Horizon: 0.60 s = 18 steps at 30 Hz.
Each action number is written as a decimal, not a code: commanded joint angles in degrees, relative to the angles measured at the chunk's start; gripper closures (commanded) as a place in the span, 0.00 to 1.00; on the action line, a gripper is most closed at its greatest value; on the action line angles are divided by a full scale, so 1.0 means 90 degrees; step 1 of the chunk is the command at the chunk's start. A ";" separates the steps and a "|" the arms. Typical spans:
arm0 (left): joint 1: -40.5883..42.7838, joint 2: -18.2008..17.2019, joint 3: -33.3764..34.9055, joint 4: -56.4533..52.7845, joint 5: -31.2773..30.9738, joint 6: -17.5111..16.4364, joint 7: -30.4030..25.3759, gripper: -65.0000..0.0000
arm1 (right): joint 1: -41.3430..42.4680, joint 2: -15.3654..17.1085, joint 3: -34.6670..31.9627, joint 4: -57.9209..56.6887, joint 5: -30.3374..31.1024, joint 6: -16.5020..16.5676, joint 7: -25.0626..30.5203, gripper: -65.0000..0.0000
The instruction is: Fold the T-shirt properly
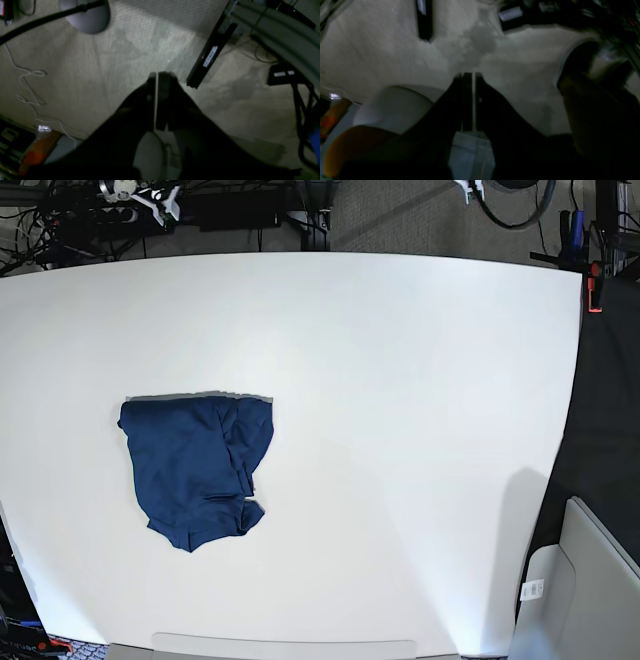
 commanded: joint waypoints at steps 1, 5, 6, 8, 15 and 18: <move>-0.0087 -0.0032 0.0089 -0.0241 0.0013 0.0030 -0.0095 1.00 | 0.0104 0.0033 -0.0105 -0.0309 0.0013 0.0067 0.0133 0.98; -0.0644 -0.0023 0.0431 -0.1208 0.0023 0.0030 -0.0466 1.00 | 0.0787 0.0023 -0.0408 -0.1706 0.0013 -0.0690 0.0992 0.98; -0.0771 -0.0003 0.0509 -0.1453 0.0023 0.0030 -0.0554 1.00 | 0.0973 -0.0006 -0.0486 -0.2008 0.0013 -0.0876 0.1227 0.98; -0.1045 0.0056 0.0646 -0.1960 0.0023 0.0030 -0.0749 1.00 | 0.1344 -0.0016 -0.0681 -0.2634 0.0013 -0.1315 0.1647 0.98; -0.1611 0.0251 0.0704 -0.2810 0.0023 0.0050 -0.0925 1.00 | 0.2018 -0.0280 -0.1766 -0.3835 -0.0007 -0.2644 0.2673 0.98; -0.1758 0.0261 0.0694 -0.3162 0.0023 0.0050 -0.0915 1.00 | 0.2135 -0.0426 -0.2244 -0.4167 -0.0007 -0.2956 0.3034 0.98</move>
